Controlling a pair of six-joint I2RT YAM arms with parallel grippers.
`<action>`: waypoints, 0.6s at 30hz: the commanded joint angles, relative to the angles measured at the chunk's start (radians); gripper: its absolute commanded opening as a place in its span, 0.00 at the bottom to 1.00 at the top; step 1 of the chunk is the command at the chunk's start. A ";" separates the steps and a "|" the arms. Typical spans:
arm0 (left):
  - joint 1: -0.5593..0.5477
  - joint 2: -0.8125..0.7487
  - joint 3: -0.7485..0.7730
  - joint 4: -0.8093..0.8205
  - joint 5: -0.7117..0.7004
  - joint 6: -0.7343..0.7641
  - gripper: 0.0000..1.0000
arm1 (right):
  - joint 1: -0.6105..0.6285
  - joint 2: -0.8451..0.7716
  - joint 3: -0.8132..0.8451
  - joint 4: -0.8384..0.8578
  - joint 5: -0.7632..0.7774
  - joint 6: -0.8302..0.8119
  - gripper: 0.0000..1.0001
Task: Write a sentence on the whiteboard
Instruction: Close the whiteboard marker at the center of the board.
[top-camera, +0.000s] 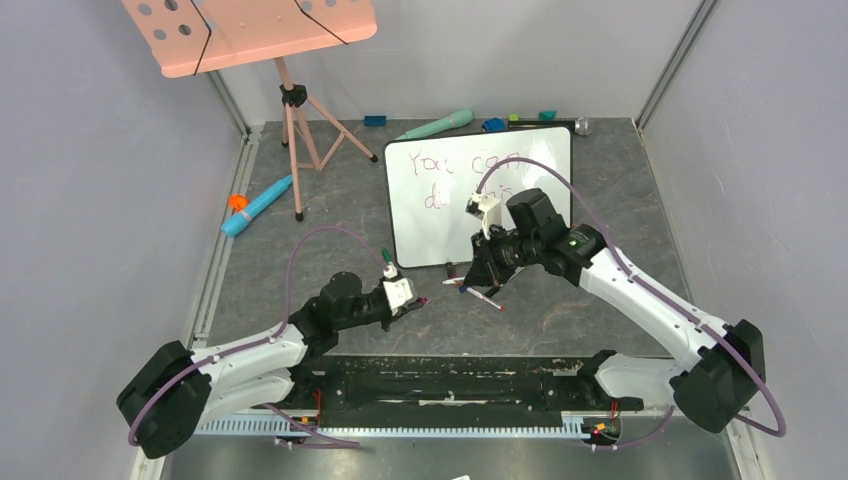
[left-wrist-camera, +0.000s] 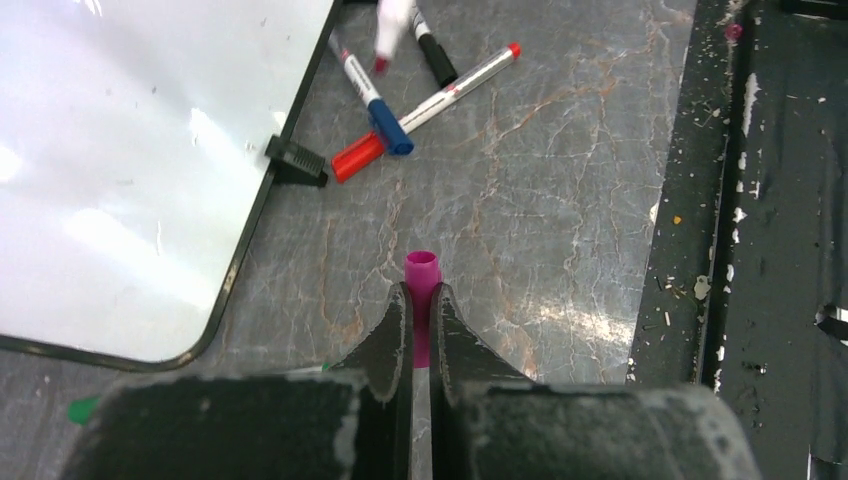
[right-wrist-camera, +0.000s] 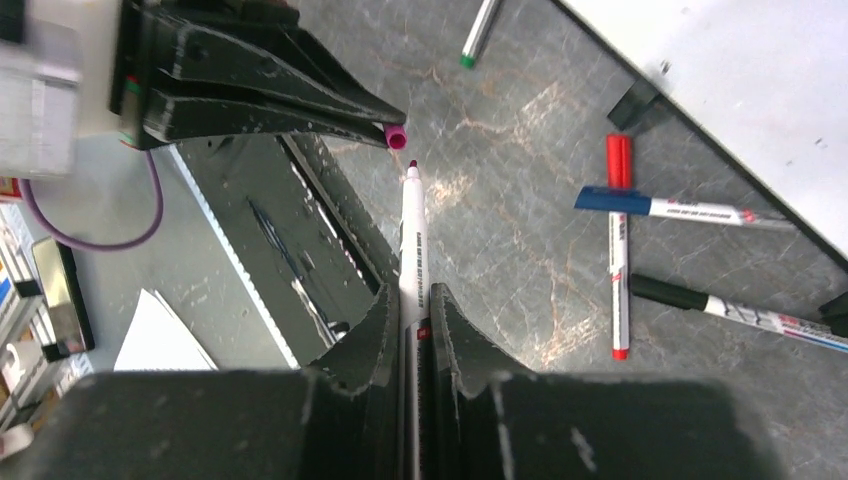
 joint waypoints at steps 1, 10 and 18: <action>-0.013 -0.013 -0.004 0.091 0.076 0.118 0.02 | 0.028 0.034 0.046 -0.064 -0.012 -0.050 0.00; -0.025 -0.036 -0.021 0.096 0.086 0.138 0.02 | 0.069 0.070 0.035 -0.023 -0.057 -0.036 0.00; -0.030 -0.038 -0.021 0.092 0.089 0.146 0.02 | 0.081 0.091 0.033 -0.007 -0.054 -0.028 0.00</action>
